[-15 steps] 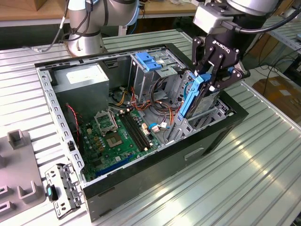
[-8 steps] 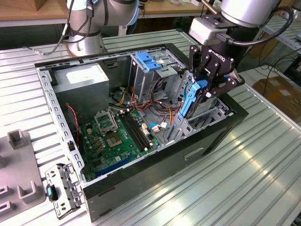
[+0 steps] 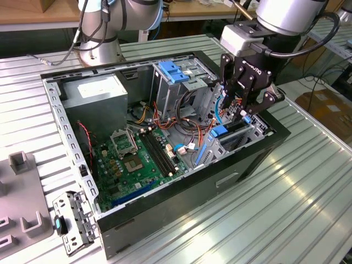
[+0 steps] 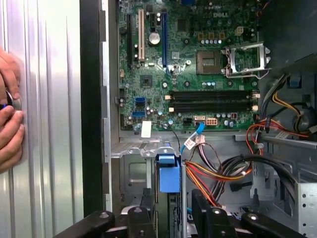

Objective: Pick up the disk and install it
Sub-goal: 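Insert the disk into the insertion slot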

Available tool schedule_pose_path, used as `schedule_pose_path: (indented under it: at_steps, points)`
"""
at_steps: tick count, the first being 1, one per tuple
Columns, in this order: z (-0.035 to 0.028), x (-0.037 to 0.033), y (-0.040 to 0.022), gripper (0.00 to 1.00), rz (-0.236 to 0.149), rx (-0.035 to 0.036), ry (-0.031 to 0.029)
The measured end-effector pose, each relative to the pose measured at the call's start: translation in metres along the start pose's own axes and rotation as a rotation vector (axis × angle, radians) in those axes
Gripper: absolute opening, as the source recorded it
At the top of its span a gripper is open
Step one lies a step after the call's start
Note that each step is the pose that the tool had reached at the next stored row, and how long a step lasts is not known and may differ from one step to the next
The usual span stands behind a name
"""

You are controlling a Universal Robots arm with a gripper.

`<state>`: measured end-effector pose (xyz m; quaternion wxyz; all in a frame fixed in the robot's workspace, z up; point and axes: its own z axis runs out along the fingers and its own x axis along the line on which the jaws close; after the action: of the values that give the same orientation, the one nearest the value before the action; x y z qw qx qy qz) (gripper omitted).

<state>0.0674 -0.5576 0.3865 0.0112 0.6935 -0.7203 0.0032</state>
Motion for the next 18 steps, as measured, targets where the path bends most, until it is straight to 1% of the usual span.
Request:
schedule_pose_path:
  at_steps: [2, 5, 8, 9, 11, 12, 18]
  points:
    - [0.0015, 0.0000, 0.0000, 0.44, 0.000, 0.0000, -0.0004]
    - [0.0068, -0.0001, -0.0001, 0.43, 0.000, 0.0000, -0.0002]
    - [0.0125, -0.0003, -0.0001, 0.24, 0.000, 0.0000, -0.0002]
    - [0.0143, -0.0003, -0.0001, 0.24, 0.000, 0.0000, -0.0001]
    - [0.0182, -0.0004, -0.0002, 0.12, 0.000, 0.0000, -0.0001]
    - [0.0193, -0.0004, -0.0002, 0.11, 0.000, 0.0000, 0.0000]
    - [0.0194, -0.0003, -0.0002, 0.11, 0.000, 0.0000, 0.0001]
